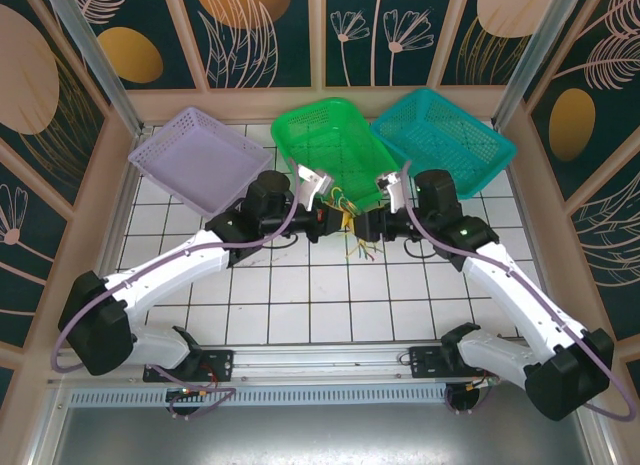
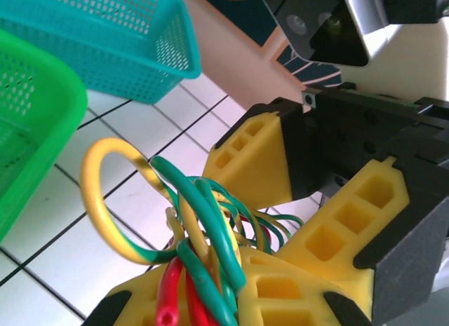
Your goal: Untangle the cables
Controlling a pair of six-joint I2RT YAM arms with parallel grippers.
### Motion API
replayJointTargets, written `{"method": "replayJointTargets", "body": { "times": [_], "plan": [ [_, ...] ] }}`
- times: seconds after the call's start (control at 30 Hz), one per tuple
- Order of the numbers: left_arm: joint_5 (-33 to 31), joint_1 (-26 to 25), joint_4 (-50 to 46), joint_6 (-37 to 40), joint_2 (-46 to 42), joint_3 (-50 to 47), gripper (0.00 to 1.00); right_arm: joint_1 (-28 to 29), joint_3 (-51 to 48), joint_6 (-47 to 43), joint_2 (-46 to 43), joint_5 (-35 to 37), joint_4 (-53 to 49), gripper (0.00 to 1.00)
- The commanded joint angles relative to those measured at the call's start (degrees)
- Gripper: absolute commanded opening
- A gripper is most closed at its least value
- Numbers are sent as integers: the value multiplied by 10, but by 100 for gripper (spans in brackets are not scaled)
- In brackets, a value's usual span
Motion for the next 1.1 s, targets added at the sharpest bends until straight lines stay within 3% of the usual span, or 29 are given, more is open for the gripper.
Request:
{"method": "replayJointTargets", "body": {
  "times": [0.0, 0.1, 0.33, 0.47, 0.73, 0.9, 1.0, 1.07],
  "plan": [
    [44, -4, 5, 17, 4, 32, 0, 16, 9, -6, 21, 19, 31, 45],
    [32, -3, -25, 31, 4, 46, 0, 17, 13, 0, 27, 70, 18, 26],
    [14, -2, -88, 52, 7, 68, 0, 17, 12, 19, 22, 230, -16, 0],
    [-52, -2, -160, 71, 6, 90, 0, 19, 25, 38, 5, 393, -48, 0],
    [-239, -2, -262, 65, -16, 94, 0, 18, 35, 48, -2, 459, -70, 0],
    [-254, -2, -312, 83, -21, 99, 0, 26, 56, 30, -11, 507, -82, 0],
    [-226, -2, -315, 97, -18, 100, 0, 70, 63, -8, -7, 514, -70, 0],
    [-204, -3, -311, 106, -18, 101, 0, 117, 63, -36, 6, 558, -68, 0]
  ]
}}
